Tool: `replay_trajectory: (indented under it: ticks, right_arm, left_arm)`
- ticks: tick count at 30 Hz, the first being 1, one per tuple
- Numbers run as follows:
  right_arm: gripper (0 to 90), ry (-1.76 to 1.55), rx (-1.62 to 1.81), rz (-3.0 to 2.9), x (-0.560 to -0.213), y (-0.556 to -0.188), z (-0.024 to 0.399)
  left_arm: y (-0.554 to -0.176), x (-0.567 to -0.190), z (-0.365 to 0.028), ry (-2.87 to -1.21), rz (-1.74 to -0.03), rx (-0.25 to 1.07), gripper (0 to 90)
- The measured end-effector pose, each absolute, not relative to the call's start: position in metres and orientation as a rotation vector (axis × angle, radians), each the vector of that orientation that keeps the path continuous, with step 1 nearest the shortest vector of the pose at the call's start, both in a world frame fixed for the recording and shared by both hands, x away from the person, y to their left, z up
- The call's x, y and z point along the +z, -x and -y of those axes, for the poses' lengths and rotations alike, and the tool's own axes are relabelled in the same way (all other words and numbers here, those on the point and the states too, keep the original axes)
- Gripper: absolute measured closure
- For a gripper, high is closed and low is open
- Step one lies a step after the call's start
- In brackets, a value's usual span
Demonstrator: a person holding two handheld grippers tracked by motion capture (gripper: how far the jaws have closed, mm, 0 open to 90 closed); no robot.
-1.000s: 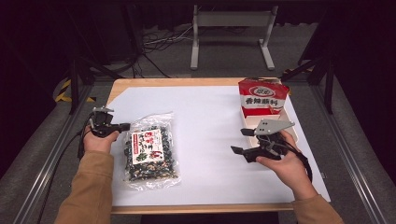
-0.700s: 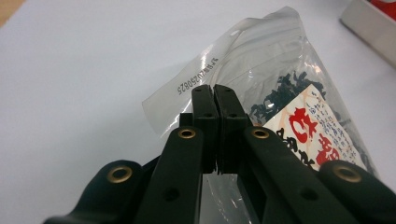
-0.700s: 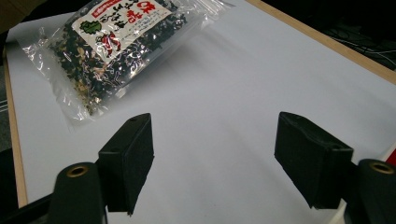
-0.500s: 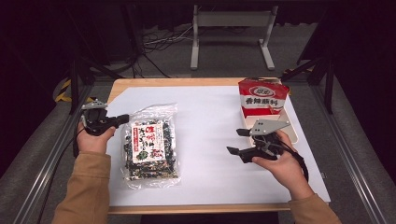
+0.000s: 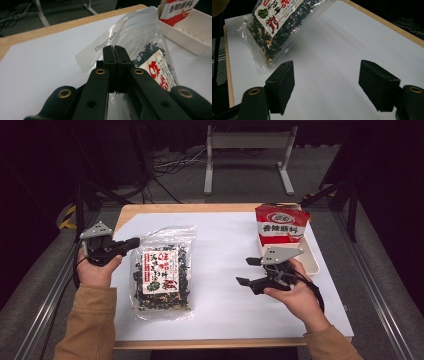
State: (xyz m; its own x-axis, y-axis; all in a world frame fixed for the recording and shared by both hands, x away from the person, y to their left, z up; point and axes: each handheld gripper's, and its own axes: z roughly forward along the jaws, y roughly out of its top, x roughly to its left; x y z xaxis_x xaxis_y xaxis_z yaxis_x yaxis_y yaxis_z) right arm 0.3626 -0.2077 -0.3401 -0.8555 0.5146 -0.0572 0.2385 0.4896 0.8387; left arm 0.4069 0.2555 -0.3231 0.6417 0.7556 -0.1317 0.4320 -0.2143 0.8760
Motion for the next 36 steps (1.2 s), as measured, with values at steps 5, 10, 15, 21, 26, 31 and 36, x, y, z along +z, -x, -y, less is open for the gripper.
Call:
replay_trajectory:
  ticks: [5,10,15,21,26,31,36]
  right_arm:
    - [29.1,-0.611,1.317,-2.444,-0.338,-0.364,0.198]
    - [29.3,-0.577,1.333,-2.46,-0.336,-0.364,0.186]
    - [31.7,-0.575,1.37,-2.483,-0.337,-0.365,0.174]
    - [32.8,-0.603,1.413,-2.503,-0.339,-0.367,0.164]
    - [32.8,-0.64,1.469,-2.501,-0.341,-0.372,0.156]
    - [34.3,-0.676,1.505,-2.49,-0.342,-0.374,0.146]
    - [34.3,-0.701,1.557,-2.479,-0.343,-0.375,0.139]
  left_arm:
    - [-0.397,-0.312,-0.25,-1.852,-0.89,0.429,89.3]
    - [-0.388,-0.301,-0.244,-1.849,-0.839,0.455,89.4]
    - [-0.377,-0.291,-0.239,-1.83,-0.794,0.489,89.4]
    - [-0.37,-0.284,-0.233,-1.803,-0.755,0.511,89.4]
    - [-0.365,-0.279,-0.228,-1.782,-0.718,0.509,89.4]
    - [-0.362,-0.275,-0.222,-1.766,-0.688,0.499,89.4]
    - [-0.362,-0.273,-0.214,-1.754,-0.658,0.488,89.4]
